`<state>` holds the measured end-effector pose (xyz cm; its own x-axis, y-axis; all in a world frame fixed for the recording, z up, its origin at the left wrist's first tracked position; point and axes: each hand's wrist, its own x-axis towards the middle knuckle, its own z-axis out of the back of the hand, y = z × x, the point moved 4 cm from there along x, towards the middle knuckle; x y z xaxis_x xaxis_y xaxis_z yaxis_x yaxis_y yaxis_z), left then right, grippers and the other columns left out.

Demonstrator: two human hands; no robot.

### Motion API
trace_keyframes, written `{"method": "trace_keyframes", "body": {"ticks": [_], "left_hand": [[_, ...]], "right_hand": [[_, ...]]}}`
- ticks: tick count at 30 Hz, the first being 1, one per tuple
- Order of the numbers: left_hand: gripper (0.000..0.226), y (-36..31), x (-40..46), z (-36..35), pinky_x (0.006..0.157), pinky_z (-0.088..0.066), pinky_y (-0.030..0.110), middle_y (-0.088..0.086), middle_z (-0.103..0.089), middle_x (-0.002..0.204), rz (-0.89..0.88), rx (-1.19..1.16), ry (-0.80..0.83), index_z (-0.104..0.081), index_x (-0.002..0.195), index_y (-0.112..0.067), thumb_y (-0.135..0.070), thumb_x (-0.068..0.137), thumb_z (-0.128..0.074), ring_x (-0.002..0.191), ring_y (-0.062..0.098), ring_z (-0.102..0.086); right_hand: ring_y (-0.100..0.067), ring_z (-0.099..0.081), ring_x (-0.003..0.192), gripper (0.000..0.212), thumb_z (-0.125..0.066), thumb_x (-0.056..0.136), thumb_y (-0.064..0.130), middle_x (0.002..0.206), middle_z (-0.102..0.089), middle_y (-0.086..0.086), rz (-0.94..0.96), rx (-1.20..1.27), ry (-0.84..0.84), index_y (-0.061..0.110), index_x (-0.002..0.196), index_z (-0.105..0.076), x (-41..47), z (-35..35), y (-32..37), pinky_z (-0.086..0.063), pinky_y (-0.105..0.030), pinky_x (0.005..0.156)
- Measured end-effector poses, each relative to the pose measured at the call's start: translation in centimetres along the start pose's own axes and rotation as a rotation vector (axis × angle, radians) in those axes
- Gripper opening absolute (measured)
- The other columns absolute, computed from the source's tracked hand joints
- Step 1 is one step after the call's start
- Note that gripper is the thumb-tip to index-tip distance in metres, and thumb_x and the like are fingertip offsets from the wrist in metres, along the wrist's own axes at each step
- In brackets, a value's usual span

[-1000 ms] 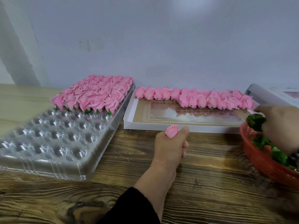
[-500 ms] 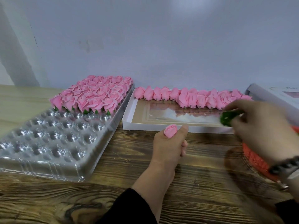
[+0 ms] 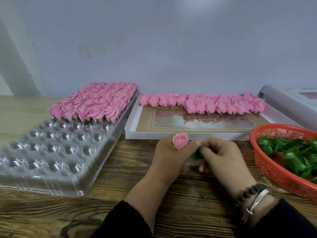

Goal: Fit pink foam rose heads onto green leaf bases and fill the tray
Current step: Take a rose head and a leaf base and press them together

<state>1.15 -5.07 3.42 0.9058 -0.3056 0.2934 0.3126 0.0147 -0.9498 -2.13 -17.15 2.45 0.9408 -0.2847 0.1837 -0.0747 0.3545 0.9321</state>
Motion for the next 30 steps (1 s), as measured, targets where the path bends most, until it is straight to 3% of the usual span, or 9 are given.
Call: {"method": "trace_keyframes", "body": {"ticks": [3,6,9,12,17,23,25,27,30], "left_hand": [[0.037,0.4,0.2,0.7,0.048,-0.040,0.016,-0.006,-0.043,0.040,0.013,0.071,-0.066,-0.049,0.050,-0.016,-0.011,0.085,-0.062,0.043,0.006,-0.041],[0.035,0.8,0.4,1.8,0.044,-0.038,0.017,-0.005,-0.043,0.045,0.063,0.005,-0.163,-0.049,0.052,-0.015,-0.002,0.082,-0.059,0.046,0.009,-0.041],[0.037,1.1,0.6,2.0,0.042,-0.036,0.015,-0.007,-0.043,0.043,0.073,-0.059,-0.180,-0.048,0.051,-0.014,0.003,0.083,-0.058,0.042,0.005,-0.041],[0.035,1.1,0.5,1.8,0.040,-0.037,0.015,-0.004,-0.044,0.041,0.091,-0.092,-0.184,-0.049,0.051,-0.011,-0.001,0.084,-0.058,0.038,0.007,-0.042],[0.042,0.8,0.7,2.6,0.046,-0.044,0.017,0.002,-0.055,0.050,0.125,-0.344,-0.334,-0.053,0.042,-0.019,-0.006,0.082,-0.050,0.049,0.011,-0.052],[0.020,0.0,0.7,2.3,0.066,-0.048,0.016,0.012,-0.065,0.097,0.078,-0.567,-0.394,-0.071,0.057,-0.020,-0.020,0.072,-0.057,0.091,0.013,-0.062],[0.015,-0.2,0.6,2.2,0.072,-0.044,0.019,0.015,-0.065,0.106,0.076,-0.559,-0.375,-0.071,0.060,-0.021,-0.021,0.069,-0.060,0.094,0.011,-0.061],[0.027,-0.2,0.7,2.2,0.074,-0.042,0.021,0.017,-0.063,0.112,0.062,-0.540,-0.383,-0.071,0.060,-0.021,-0.016,0.079,-0.052,0.094,0.010,-0.060],[0.025,-0.4,0.6,1.9,0.073,-0.043,0.021,0.012,-0.067,0.106,0.048,-0.546,-0.364,-0.071,0.062,-0.020,-0.019,0.080,-0.054,0.090,0.006,-0.061]], "right_hand": [[-0.005,-0.050,0.035,0.025,-0.053,0.089,0.004,0.039,-0.053,-0.001,0.032,0.053,0.069,0.015,0.069,-0.062,-0.3,-0.4,0.2,-0.040,-0.014,0.043],[-0.008,-0.060,0.051,0.003,-0.067,0.080,0.024,0.057,-0.066,0.003,0.101,0.079,0.240,0.023,0.083,-0.068,-0.9,-1.1,1.2,-0.048,-0.018,0.057],[0.004,-0.058,0.066,0.034,-0.079,0.067,0.020,0.070,-0.067,0.014,0.174,-0.041,0.228,0.041,0.088,-0.061,-0.9,-1.3,1.3,-0.043,-0.010,0.068],[-0.001,-0.053,0.070,0.048,-0.076,0.070,0.005,0.078,-0.058,0.013,0.246,-0.163,0.124,0.044,0.089,-0.056,-0.7,-1.2,1.5,-0.042,-0.018,0.073],[-0.003,-0.053,0.061,0.045,-0.076,0.070,0.003,0.072,-0.055,0.010,0.211,-0.094,0.128,0.040,0.088,-0.059,-0.8,-1.6,1.3,-0.042,-0.012,0.065],[-0.003,-0.052,0.060,0.047,-0.074,0.071,0.002,0.071,-0.057,0.006,0.207,-0.033,0.188,0.041,0.092,-0.060,-1.2,-2.4,1.6,-0.042,-0.013,0.064],[-0.003,-0.050,0.059,0.045,-0.075,0.071,0.002,0.067,-0.056,0.006,0.179,-0.003,0.185,0.039,0.095,-0.063,-1.0,-2.3,1.4,-0.041,-0.012,0.062],[-0.005,-0.050,0.059,0.042,-0.075,0.072,0.003,0.066,-0.056,0.002,0.135,-0.001,0.179,0.031,0.102,-0.065,-0.9,-2.2,1.0,-0.040,-0.011,0.062],[-0.004,-0.050,0.060,0.042,-0.075,0.072,0.003,0.069,-0.058,0.000,0.126,-0.029,0.185,0.029,0.104,-0.065,-0.8,-2.2,0.9,-0.041,-0.012,0.062]]}}
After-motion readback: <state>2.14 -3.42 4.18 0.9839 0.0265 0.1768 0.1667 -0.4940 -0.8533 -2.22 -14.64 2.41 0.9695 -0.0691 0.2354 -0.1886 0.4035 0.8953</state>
